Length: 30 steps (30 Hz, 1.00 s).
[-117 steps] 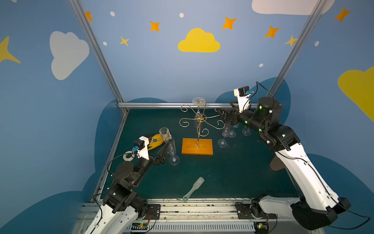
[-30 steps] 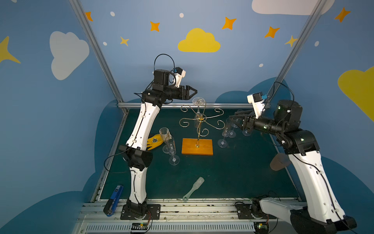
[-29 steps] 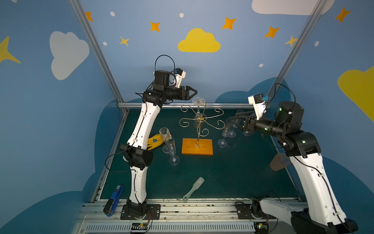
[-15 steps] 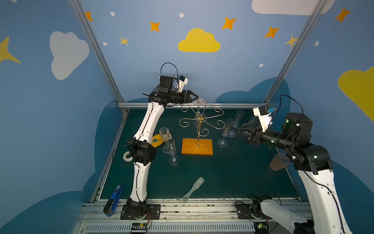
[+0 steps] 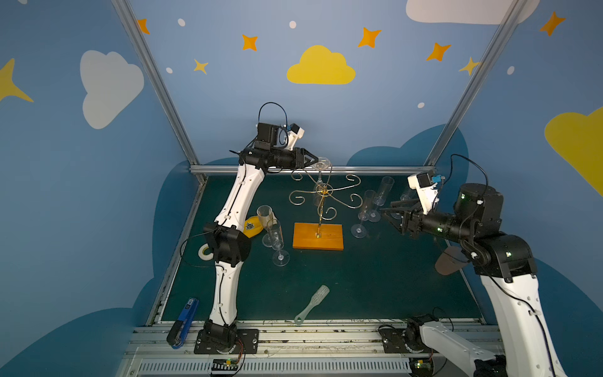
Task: Take the wine glass off the wine glass rack
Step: Pick up the wine glass from the wine glass rack.
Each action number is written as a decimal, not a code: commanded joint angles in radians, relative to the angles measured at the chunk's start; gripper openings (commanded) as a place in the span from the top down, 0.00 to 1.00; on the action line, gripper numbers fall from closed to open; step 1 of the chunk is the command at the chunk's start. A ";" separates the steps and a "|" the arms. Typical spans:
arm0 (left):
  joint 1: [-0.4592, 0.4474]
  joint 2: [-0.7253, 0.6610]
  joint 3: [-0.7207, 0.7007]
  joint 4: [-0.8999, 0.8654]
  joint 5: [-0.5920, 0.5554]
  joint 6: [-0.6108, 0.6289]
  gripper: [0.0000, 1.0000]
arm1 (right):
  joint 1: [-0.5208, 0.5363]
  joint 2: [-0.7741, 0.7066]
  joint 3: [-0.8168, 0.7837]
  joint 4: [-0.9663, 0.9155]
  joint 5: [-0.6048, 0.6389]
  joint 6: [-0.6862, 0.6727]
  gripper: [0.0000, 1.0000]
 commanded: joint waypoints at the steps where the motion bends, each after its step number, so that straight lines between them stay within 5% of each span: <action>1: -0.001 -0.039 -0.011 -0.039 0.025 0.026 0.56 | -0.004 -0.020 -0.009 -0.014 0.007 -0.007 0.42; 9: -0.002 -0.055 -0.014 -0.042 0.028 0.033 0.67 | -0.005 -0.038 -0.024 -0.017 0.014 -0.007 0.42; 30: -0.032 -0.046 -0.019 -0.047 0.017 0.032 0.74 | -0.005 -0.048 -0.034 -0.028 0.015 -0.017 0.42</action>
